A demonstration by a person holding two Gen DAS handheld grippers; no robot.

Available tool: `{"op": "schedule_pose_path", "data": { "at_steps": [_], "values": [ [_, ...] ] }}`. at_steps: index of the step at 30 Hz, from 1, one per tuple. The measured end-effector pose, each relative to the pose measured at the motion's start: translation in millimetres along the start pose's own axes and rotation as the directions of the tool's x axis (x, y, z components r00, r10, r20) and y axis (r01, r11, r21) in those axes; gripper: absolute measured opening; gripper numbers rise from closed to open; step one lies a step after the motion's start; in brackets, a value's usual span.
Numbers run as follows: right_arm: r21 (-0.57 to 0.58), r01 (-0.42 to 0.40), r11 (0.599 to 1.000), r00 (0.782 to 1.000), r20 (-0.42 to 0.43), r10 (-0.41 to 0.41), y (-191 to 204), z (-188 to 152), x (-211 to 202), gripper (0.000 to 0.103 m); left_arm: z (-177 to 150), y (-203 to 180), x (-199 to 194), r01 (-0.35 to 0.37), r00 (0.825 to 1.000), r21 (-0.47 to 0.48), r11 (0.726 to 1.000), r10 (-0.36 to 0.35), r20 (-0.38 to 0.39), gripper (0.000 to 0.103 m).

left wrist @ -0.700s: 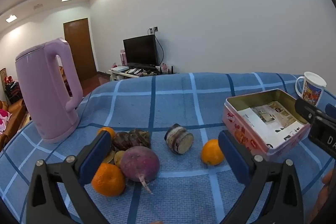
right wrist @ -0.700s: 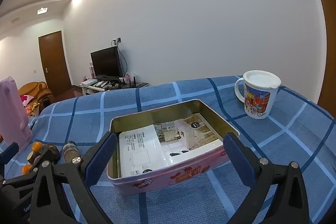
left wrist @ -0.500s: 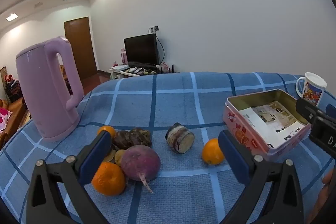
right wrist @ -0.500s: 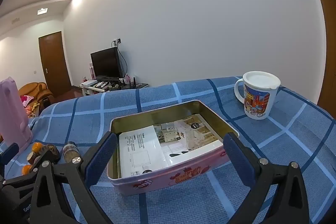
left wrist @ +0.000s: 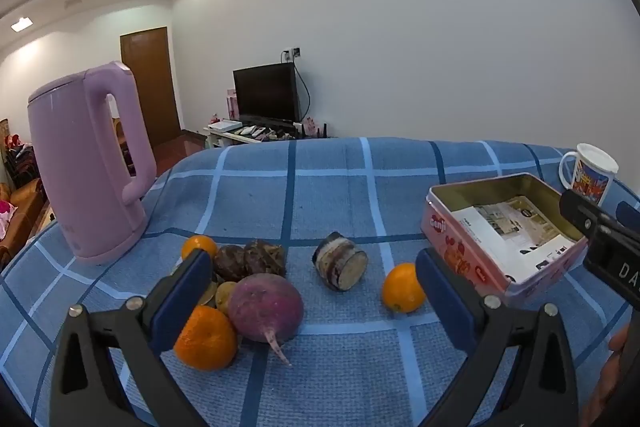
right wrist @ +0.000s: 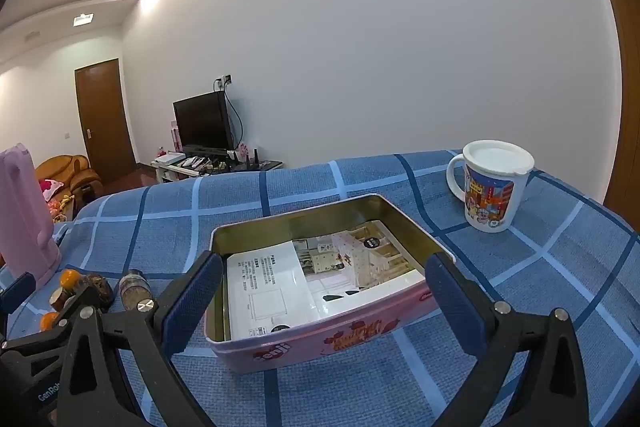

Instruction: Organize fruits

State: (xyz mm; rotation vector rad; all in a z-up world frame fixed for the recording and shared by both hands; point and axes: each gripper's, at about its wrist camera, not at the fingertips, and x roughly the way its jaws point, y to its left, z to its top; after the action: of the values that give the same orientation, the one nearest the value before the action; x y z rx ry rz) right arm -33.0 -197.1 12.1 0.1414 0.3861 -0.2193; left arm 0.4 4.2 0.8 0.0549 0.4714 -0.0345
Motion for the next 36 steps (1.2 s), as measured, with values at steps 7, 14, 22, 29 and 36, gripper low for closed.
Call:
{"op": "schedule_pose_path", "data": {
  "at_steps": [7,14,22,29,36],
  "values": [
    [-0.013,0.0,1.0,1.0,-0.004,0.0,1.4,1.0,2.1,0.102,0.0,-2.2,0.4,0.002,1.0,0.0,1.0,-0.002,-0.003,0.103],
    [-0.012,0.001,1.0,1.0,-0.003,-0.001,2.5,0.3,1.9,0.102,-0.4,-0.5,1.0,0.008,1.0,-0.006,1.0,-0.009,-0.008,0.103],
    [-0.012,0.0,1.0,1.0,-0.001,0.0,2.7,0.2,1.8,0.102,-1.0,0.4,1.3,0.01,1.0,-0.008,1.0,-0.01,-0.008,0.103],
    [-0.013,0.0,1.0,1.0,-0.002,0.0,2.9,0.1,1.9,0.102,-1.2,0.5,1.9,0.012,1.0,-0.01,1.0,-0.012,-0.009,0.103],
    [-0.012,-0.001,1.0,1.0,-0.002,0.001,3.4,0.1,1.6,0.102,-1.6,1.1,2.1,0.012,1.0,-0.011,1.0,-0.012,-0.009,0.103]
  ]
}}
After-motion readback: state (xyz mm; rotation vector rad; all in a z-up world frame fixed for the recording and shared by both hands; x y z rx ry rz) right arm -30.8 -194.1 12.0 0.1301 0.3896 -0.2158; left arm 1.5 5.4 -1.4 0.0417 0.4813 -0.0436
